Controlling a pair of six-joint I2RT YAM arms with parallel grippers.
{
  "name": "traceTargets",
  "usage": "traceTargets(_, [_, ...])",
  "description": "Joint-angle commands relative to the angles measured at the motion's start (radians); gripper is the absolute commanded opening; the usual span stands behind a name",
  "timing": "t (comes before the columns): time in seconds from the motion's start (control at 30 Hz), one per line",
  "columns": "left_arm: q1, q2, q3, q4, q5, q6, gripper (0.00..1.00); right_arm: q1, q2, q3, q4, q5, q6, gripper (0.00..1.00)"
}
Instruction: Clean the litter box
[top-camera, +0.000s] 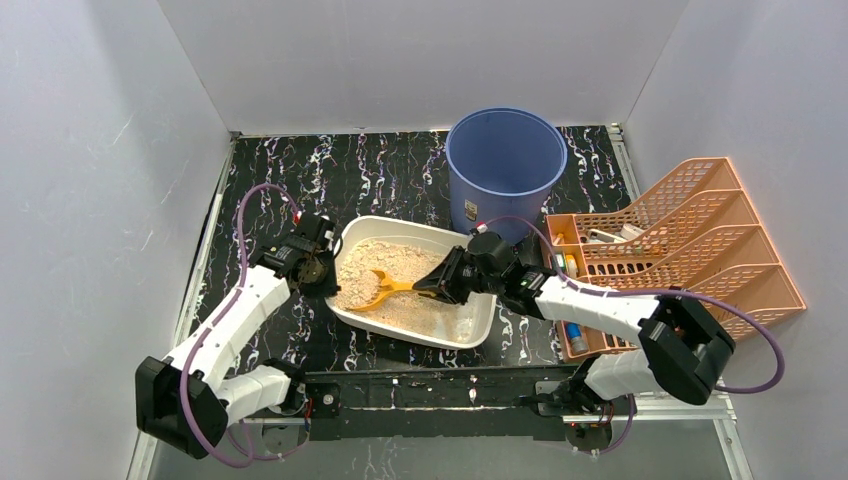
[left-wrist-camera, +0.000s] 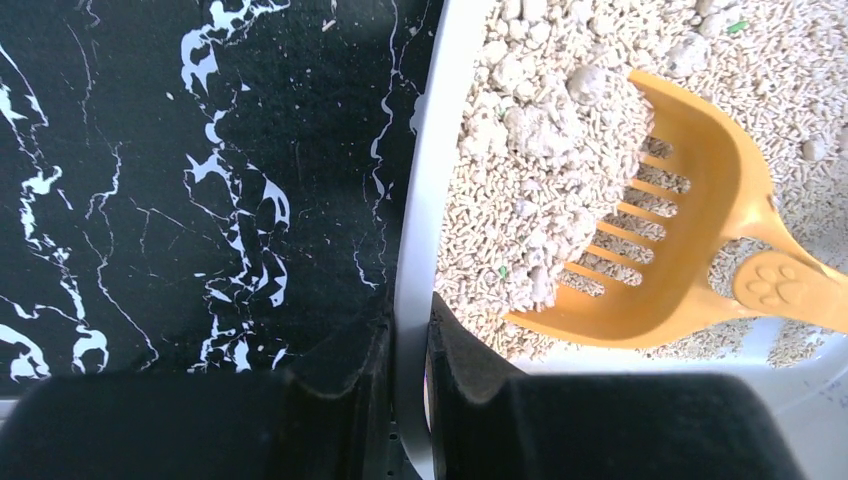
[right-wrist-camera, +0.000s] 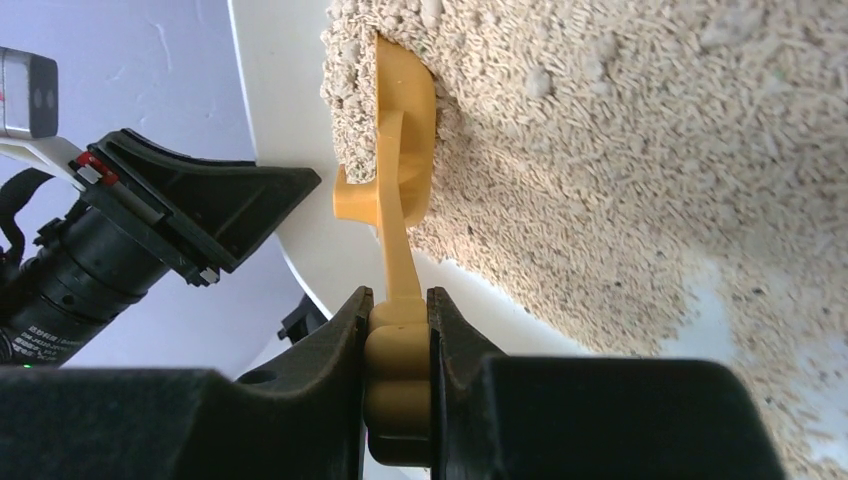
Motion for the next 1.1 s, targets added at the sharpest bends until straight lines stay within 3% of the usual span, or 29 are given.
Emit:
traceTargets(0.0, [-0.015,-0.079,0.116,0.014,0.073,0.031,0.0,0.006,0.068,-0.021,0.035,0.111,-0.011,0.01])
traceTargets(0.37, [-0.017,-0.157,0.206,0.012,0.121,0.149,0.0,0.005,0.093,-0.165,0.431,0.052,-0.104,0.01])
traceTargets(0.6, [-0.017,-0.233,0.205,0.059,0.152,0.226,0.0,0.005,-0.002,-0.319,0.663,0.085,-0.21,0.01])
traceTargets(0.8, [-0.017,-0.274,0.198,0.112,0.175,0.245,0.0,0.005,-0.114,-0.47,0.822,0.15,-0.277,0.01])
traceTargets(0.97, [-0.017,-0.311,0.164,0.2,0.233,0.237,0.0,0.006,-0.098,-0.476,0.83,0.123,-0.264,0.01])
traceTargets(1.07, [-0.017,-0.329,0.148,0.232,0.261,0.237,0.0,0.004,-0.067,-0.508,0.94,0.102,-0.234,0.01])
